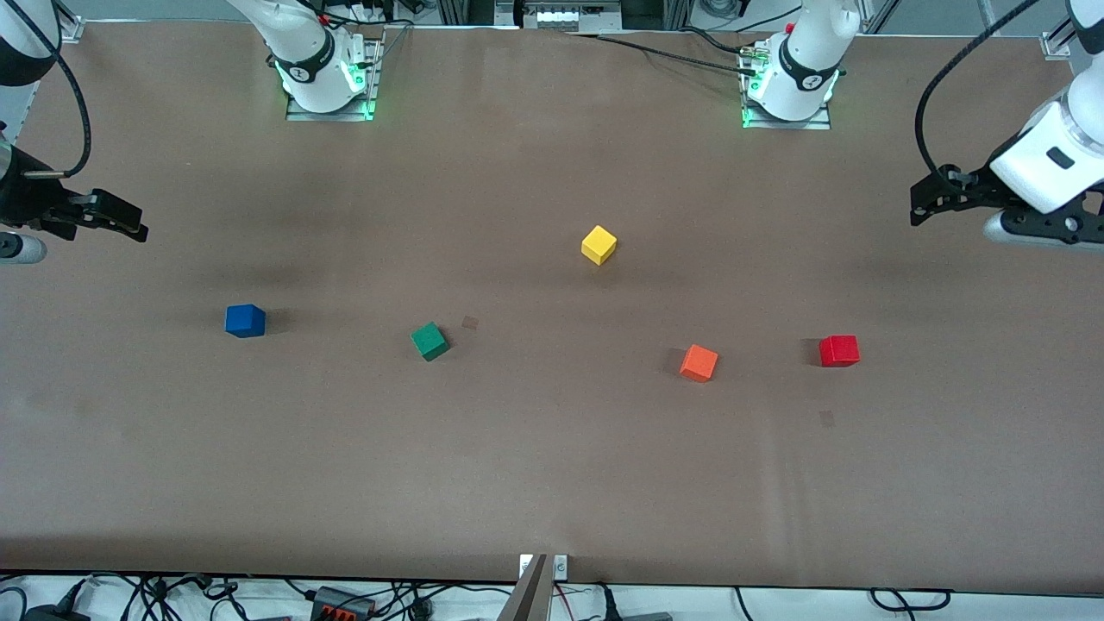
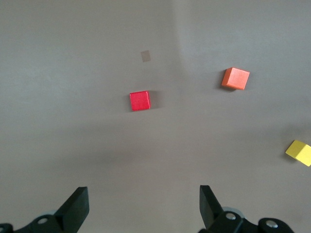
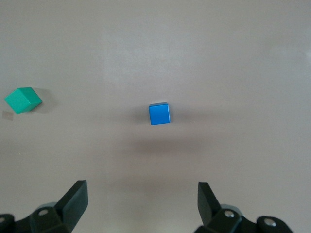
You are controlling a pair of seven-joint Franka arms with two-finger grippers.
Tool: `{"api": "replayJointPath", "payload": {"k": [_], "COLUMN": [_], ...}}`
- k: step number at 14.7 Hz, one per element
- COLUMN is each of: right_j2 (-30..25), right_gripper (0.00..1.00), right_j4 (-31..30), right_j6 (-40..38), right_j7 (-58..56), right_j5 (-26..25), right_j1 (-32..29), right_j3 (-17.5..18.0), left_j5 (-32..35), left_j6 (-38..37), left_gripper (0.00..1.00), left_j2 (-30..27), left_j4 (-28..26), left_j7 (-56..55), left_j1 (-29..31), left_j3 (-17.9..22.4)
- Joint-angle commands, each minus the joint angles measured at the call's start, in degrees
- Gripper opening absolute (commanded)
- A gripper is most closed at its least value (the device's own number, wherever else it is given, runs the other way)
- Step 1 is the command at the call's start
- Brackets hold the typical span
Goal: Pass red block to right arm, stack on blue
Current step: 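Move the left gripper down toward the red cube, then lower the left gripper around the red cube and close it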
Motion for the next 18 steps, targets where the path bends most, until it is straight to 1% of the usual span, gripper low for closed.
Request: {"api": "replayJointPath", "payload": {"k": [1,3,4,5,8,10,13,14,16,18], "right_j2": [0.1,0.0,0.0,0.0,0.0,0.0,-0.1,-0.1,-0.1,-0.1], "right_gripper": [1.0,1.0,1.0,1.0,1.0,1.0,1.0,1.0,1.0,1.0], "right_j4": [0.2,0.3,0.3,0.3,0.3,0.5,0.6,0.6,0.6,0.6], "right_j6": [-0.5,-0.6,-0.8,-0.9,-1.0,-0.8,-0.6,-0.6,-0.8,-1.0], "right_j7": [0.0,0.0,0.0,0.0,0.0,0.0,0.0,0.0,0.0,0.0], "right_j5": [-0.7,-0.7,-0.7,-0.7,-0.7,-0.7,-0.6,-0.6,-0.6,-0.5], "right_j1": [-0.6,-0.6,-0.5,-0.4,-0.1,-0.1,-0.1,-0.1,-0.1,-0.1], "right_j3": [0.4,0.5,0.5,0.5,0.6,0.7,0.9,0.9,0.9,0.9], "left_j5": [-0.7,-0.7,-0.8,-0.7,-0.6,-0.7,-0.6,-0.6,-0.6,-0.6], "left_j6": [-2.2,-1.8,-0.6,2.4,15.3,23.3,37.0,40.0,43.4,49.5], "left_gripper": [1.0,1.0,1.0,1.0,1.0,1.0,1.0,1.0,1.0,1.0], "left_j2": [7.6,10.4,13.1,15.4,21.9,23.5,22.9,22.9,23.1,23.2], "left_j4": [7.3,6.9,7.2,7.0,4.7,0.0,-11.4,-13.6,-16.6,-20.5], "left_j7": [1.6,1.9,1.3,1.1,0.5,-0.1,-2.6,-2.5,-2.5,-2.5], "left_j1": [1.1,1.7,1.5,1.5,1.7,2.3,2.8,2.8,2.9,2.9], "left_j3": [0.4,0.2,0.2,0.2,0.3,0.3,0.3,0.4,0.4,0.4]}}
